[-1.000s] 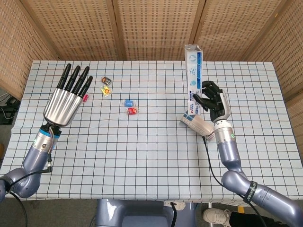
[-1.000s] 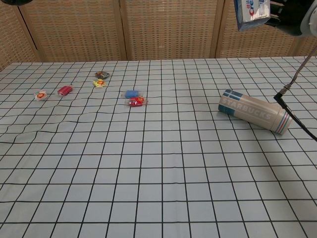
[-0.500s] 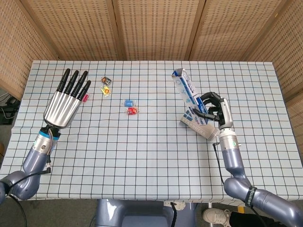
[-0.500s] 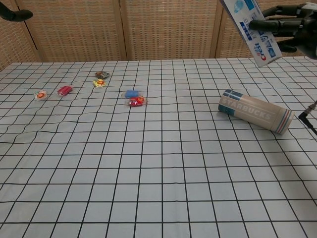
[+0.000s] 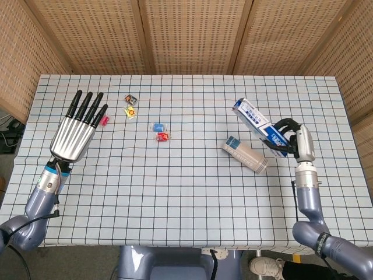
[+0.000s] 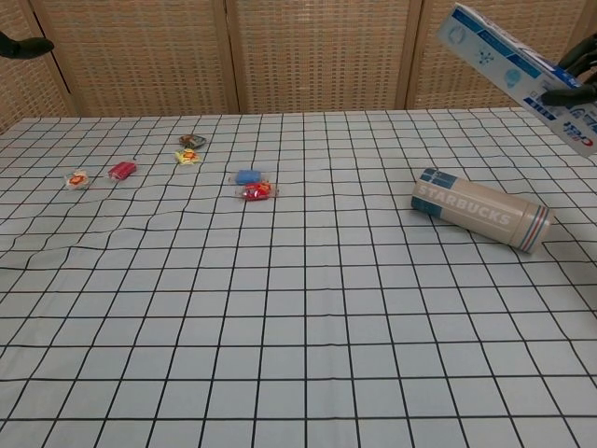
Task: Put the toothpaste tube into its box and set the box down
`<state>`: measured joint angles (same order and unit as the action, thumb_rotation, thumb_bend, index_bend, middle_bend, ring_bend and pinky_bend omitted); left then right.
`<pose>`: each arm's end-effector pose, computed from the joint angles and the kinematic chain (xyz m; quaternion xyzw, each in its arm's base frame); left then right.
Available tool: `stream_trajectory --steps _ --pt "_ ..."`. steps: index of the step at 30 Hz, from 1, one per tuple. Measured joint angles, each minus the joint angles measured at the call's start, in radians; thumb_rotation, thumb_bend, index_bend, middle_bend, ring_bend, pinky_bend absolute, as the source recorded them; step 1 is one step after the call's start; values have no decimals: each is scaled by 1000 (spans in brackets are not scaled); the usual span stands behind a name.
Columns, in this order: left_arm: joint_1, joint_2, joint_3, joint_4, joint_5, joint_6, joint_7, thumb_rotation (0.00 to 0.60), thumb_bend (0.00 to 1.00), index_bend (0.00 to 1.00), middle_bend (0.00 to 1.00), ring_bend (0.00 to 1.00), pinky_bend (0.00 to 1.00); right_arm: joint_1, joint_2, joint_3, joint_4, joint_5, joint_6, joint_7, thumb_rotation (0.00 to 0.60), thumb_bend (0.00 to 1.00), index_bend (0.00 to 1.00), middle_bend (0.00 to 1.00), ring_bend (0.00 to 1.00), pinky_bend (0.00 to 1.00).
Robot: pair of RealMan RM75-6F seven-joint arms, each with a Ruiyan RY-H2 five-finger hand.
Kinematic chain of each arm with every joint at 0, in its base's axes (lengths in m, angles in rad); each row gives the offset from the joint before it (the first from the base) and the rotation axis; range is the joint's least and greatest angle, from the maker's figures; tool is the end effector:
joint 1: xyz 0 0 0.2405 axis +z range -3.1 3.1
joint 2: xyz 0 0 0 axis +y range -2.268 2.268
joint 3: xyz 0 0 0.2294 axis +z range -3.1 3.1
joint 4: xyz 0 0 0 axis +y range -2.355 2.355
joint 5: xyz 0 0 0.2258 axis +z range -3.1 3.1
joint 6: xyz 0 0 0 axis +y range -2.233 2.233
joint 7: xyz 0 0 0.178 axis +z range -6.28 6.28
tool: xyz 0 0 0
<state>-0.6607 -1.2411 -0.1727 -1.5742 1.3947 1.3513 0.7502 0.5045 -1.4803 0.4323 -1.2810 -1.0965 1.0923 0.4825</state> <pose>-0.1213 0.3653 0.1055 -0.7041 -0.0165 -0.3440 0.6210 -0.2348 -0.4067 0.0860 0.3732 -0.5653 0.5979 0.4285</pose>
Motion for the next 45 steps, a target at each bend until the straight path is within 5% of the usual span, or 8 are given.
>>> stream_trajectory --steps 13,22,35,40,45 --pt "56 -14 29 3 44 48 -28 600 307 163 0 33 31 -69 34 -100 47 -2 11 -148 600 276 797 598 599 645" --pt "105 -14 54 -15 106 104 -32 600 307 164 0 33 31 -104 29 -118 74 26 38 -230 600 262 768 567 572 630" --pt "166 10 69 -61 159 149 -31 600 307 164 0 33 31 -131 55 -160 10 61 21 -404 600 228 464 225 165 36" --pt "179 10 67 -63 164 153 -42 600 307 164 0 33 31 -140 59 -182 -18 53 23 -436 600 222 355 87 19 0" --pt "194 3 68 -62 167 156 -61 600 307 164 0 33 31 -141 61 -190 -34 49 18 -463 600 199 162 0 0 0"
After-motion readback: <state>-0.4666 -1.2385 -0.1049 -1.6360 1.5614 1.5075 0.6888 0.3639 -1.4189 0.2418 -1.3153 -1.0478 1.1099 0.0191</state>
